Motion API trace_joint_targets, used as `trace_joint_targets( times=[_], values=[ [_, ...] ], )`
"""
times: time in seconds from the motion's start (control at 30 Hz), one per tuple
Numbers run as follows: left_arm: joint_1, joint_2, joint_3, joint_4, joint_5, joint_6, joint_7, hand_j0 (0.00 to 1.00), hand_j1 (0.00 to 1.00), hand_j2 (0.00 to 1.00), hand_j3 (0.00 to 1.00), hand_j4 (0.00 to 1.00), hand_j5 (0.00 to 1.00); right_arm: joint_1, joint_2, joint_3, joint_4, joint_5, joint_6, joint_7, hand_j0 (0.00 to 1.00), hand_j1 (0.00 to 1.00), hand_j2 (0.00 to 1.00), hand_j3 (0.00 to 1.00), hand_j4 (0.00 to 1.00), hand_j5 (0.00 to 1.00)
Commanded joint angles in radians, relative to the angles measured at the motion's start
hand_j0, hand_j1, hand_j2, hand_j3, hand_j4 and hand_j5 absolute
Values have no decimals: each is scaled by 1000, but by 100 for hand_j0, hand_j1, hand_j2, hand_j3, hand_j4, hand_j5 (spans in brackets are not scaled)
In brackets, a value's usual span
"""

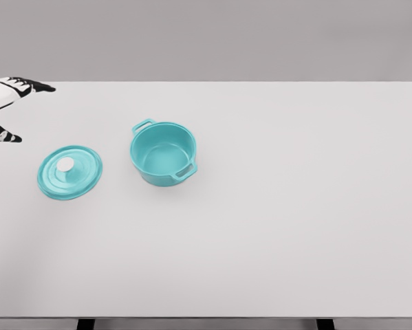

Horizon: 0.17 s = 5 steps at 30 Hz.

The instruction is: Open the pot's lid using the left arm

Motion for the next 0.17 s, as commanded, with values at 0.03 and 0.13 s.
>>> trace_joint_targets(
  times=[0.03, 0.13],
  values=[
    [0, -43, 12, -5, 16, 3, 0, 100, 100, 100, 100, 100, 100, 0, 0, 0, 0, -1, 0, -1, 100, 100, 100, 100, 100, 100],
    [0, -45, 14, -5, 16, 3, 0, 100, 100, 100, 100, 100, 100, 0, 0, 0, 0, -1, 0, 1, 100, 100, 100, 100, 100, 100]
  ],
)
